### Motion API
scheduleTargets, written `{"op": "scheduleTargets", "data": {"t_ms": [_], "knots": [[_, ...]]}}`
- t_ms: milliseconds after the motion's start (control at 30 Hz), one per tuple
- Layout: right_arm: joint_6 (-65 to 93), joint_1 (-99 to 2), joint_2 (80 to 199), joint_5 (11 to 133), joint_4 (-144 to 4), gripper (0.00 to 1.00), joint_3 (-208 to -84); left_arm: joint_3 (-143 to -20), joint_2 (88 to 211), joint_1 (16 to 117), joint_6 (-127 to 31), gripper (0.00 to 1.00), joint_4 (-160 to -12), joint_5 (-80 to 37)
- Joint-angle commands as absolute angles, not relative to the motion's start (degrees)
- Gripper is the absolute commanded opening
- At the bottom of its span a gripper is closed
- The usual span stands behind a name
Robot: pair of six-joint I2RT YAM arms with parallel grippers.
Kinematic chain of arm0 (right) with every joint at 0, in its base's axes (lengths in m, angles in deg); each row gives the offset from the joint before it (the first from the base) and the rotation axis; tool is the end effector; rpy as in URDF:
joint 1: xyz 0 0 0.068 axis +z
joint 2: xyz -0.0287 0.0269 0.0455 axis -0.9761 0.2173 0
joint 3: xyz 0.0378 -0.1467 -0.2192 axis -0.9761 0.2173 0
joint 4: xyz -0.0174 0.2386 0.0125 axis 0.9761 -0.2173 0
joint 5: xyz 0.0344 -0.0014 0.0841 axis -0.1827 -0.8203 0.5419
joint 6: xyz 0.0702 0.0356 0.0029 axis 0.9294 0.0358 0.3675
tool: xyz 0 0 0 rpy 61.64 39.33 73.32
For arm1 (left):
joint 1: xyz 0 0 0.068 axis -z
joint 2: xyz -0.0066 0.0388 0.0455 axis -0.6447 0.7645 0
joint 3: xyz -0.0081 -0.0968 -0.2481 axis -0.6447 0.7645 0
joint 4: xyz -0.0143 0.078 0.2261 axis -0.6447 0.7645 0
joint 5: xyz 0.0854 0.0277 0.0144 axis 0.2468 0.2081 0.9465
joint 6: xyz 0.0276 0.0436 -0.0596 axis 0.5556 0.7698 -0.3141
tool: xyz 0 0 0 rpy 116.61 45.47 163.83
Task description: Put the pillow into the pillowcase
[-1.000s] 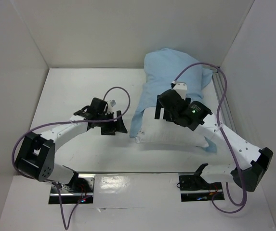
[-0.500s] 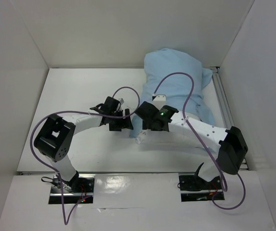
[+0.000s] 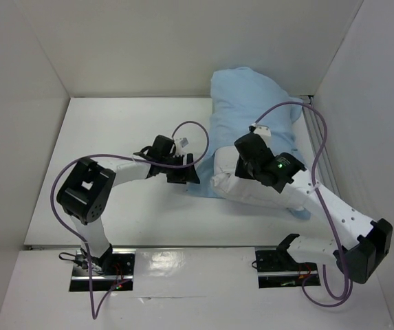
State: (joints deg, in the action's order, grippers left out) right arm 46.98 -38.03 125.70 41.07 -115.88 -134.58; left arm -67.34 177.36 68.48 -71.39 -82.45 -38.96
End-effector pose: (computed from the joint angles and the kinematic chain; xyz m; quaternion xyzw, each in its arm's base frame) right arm 0.1968 0.1276 0.2947 0.0704 0.9201 0.0699 0.3788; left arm 0.3110 -0.2009 0.1523 0.0333 0.9085 -0.3647 0.2014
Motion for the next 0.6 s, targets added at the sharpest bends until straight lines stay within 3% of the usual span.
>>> {"op": "scheduleTargets", "data": {"t_ms": [0,200,300,333,367,400,567], "knots": [[43.09,-38.16,124.12,47.45,-113.78,0.0,-137.82,-69.18,177.47,68.71,-69.98,0.82,-85.73,-41.0],[42.48,-38.69,124.12,47.46,-115.37,0.0,-139.06,-71.54,177.99,69.23,-69.98,0.78,-89.16,-48.02],[42.48,-38.69,125.34,47.46,-113.96,0.0,-138.53,-72.08,178.53,70.73,-71.03,0.57,-90.29,-51.0],[42.48,-38.69,125.87,47.46,-113.44,0.0,-138.53,-72.08,179.22,71.25,-71.56,0.4,-90.3,-51.72],[42.48,-38.69,125.87,47.46,-113.44,0.0,-138.53,-72.08,180.27,71.25,-71.56,0.06,-90.3,-52.59],[42.48,-38.69,126.48,47.46,-112.83,0.0,-138.53,-72.08,180.28,71.25,-73.04,0.0,-91.0,-53.3],[41.87,-39.3,129.3,43.61,-112.29,0.0,-139.23,-69.09,179.15,70.64,-77.44,0.0,-97.76,-58.31]]}}
